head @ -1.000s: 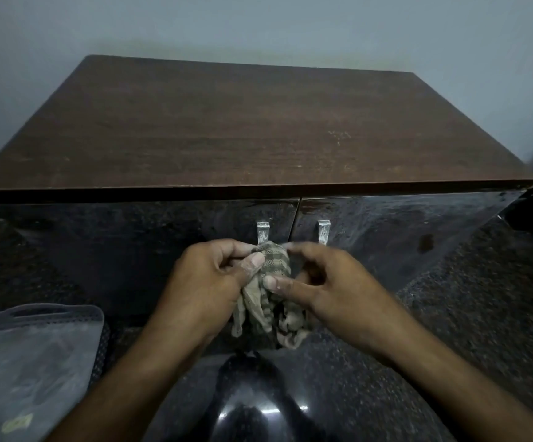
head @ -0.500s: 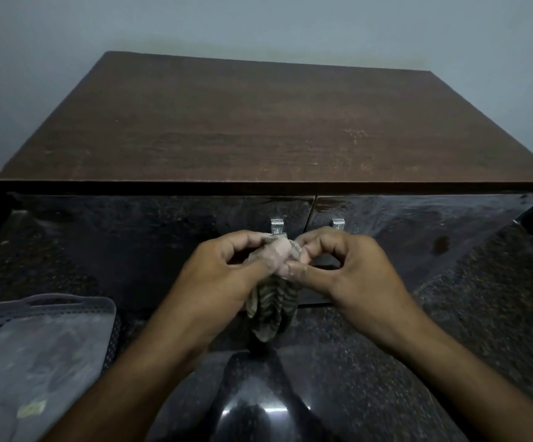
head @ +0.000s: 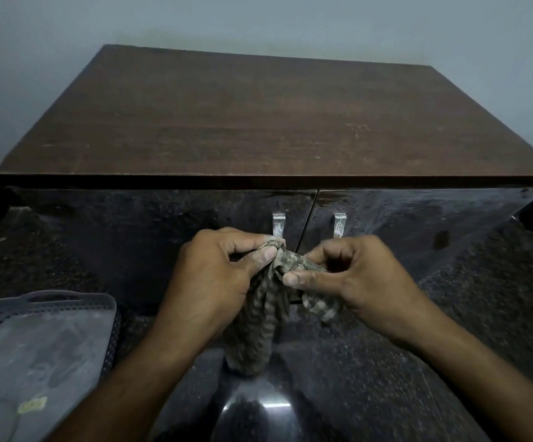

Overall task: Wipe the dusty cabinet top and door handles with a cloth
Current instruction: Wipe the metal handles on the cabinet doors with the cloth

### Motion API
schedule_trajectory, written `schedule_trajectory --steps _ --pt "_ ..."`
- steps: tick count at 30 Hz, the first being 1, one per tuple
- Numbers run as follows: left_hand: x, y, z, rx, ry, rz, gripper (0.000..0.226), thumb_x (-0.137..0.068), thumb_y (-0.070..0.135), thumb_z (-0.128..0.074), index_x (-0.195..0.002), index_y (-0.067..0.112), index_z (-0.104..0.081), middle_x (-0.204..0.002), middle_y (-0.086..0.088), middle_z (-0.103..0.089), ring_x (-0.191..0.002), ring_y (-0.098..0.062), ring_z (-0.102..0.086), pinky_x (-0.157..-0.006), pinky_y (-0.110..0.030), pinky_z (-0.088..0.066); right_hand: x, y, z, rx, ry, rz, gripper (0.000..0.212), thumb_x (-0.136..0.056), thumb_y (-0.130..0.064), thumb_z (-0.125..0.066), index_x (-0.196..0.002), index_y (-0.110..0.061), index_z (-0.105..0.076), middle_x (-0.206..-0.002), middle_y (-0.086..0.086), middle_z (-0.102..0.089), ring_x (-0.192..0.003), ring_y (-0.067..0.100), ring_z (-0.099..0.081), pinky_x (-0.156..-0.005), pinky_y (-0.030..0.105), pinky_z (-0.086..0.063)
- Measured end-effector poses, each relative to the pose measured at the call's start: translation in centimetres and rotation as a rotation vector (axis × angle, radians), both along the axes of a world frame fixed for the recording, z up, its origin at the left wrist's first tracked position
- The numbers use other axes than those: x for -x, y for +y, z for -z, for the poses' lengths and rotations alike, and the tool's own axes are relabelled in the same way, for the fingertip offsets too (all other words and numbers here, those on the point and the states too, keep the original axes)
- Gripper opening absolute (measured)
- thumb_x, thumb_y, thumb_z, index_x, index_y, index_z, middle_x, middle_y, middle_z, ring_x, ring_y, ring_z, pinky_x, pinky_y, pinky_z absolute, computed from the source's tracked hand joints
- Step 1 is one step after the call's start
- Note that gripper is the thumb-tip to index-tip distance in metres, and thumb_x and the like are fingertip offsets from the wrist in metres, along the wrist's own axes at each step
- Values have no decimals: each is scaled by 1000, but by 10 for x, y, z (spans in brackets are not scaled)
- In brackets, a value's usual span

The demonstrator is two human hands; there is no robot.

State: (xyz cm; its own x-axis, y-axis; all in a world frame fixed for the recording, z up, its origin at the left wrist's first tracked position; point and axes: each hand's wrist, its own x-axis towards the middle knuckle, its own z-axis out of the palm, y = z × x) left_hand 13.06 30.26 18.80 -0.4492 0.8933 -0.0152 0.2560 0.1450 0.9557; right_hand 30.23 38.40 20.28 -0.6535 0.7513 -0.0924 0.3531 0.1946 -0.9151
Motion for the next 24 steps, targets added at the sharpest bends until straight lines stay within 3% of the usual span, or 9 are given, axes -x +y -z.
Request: schedule_trajectory --steps 2,5,7,9,11,14,19,22,24 --pt "2 -1 1 15 -3 -54 11 -81 22 -78 -88 30 -81 -84 15 -77 -84 0 -72 -79 -27 -57 0 -1 -2 -25 34 29 27 -71 -35 -84 -74 -11 -72 -67 6 -71 -56 20 -65 -52 31 -53" --pt "3 -2 0 5 41 -100 8 -79 25 -80 -79 33 -78 -74 17 -75 -73 2 -70 -67 -20 -52 3 0 -5 -156 82 59 24 -77 -36 -80 -75 -15 -69 -84 3 -67 -75 13 -64 -64 22 -49" --pt "1 -2 -3 10 72 -97 8 -81 24 -79 -78 31 -76 -70 17 -73 -66 7 -66 -61 -11 -47 5 -1 -4 -156 133 32 21 -83 -32 -76 -78 -14 -67 -92 4 -67 -84 16 -66 -70 25 -52" --pt "-4 -2 -5 23 156 -98 7 -85 22 -76 -82 29 -75 -67 14 -70 -65 11 -62 -55 -4 -42 9 -5 -3 -72 190 19 23 -83 -29 -76 -80 -10 -64 -78 6 -68 -71 16 -64 -61 31 -51" --pt "-7 0 -5 23 217 -100 11 -86 20 -74 -90 29 -73 -73 12 -68 -70 9 -61 -57 -3 -42 13 -9 -3 -29 244 47 26 -77 -23 -81 -80 -7 -61 -68 1 -61 -64 11 -56 -56 24 -48" --pt "-7 3 -2 25 223 -117 16 -83 21 -77 -95 30 -72 -81 10 -67 -72 2 -61 -57 -3 -43 15 -11 -2 -86 289 166 27 -73 -12 -86 -84 -10 -61 -72 3 -65 -67 9 -60 -61 22 -51" --pt "-6 2 -6 -30 224 -209 11 -85 23 -76 -95 29 -76 -78 14 -69 -80 8 -63 -58 2 -41 17 -8 -5 -469 264 396 23 -78 -10 -82 -91 -21 -66 -90 -3 -68 -85 12 -67 -74 29 -57" --pt "-7 2 -9 -62 226 -241 14 -87 20 -74 -98 28 -77 -80 19 -69 -81 14 -63 -61 4 -41 30 -11 -3 -836 272 289 18 -82 -1 -77 -99 -4 -70 -99 10 -65 -92 15 -63 -81 21 -51" --pt "-9 2 -10 -62 228 -235 18 -88 19 -72 -102 29 -76 -78 25 -66 -80 21 -60 -61 5 -40 39 -7 5 -1054 226 170 14 -87 1 -72 -100 7 -69 -101 19 -65 -92 23 -63 -81 27 -53"
